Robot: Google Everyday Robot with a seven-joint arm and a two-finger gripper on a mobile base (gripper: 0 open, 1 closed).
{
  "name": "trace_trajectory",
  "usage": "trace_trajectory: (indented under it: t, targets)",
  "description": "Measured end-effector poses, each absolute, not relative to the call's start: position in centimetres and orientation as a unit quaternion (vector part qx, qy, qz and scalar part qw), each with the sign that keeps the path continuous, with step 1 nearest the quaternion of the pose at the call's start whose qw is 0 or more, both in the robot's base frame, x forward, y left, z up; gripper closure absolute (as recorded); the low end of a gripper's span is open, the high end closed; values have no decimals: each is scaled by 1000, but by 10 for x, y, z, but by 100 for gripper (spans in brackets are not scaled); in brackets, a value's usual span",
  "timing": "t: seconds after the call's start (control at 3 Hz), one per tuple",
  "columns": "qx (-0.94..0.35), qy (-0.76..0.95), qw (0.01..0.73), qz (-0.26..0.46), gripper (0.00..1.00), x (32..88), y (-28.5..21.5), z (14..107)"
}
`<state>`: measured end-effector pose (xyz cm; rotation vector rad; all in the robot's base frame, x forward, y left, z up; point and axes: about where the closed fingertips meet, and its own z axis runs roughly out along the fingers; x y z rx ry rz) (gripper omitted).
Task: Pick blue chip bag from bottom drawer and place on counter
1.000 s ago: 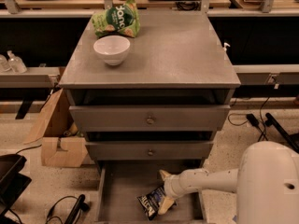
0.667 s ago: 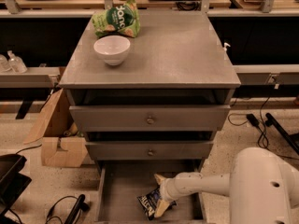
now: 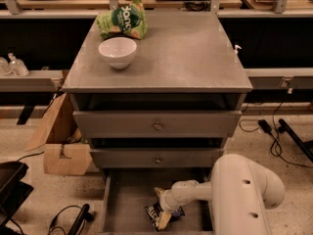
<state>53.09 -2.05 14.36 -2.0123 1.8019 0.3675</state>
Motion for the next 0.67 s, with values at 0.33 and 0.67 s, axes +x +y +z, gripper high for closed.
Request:
trace_trajectory:
  t: [0.33, 0.67]
  targets:
    - [-755, 626, 160, 112, 15, 534, -24, 119]
    - [-773, 615, 119, 100, 38, 531, -37, 107]
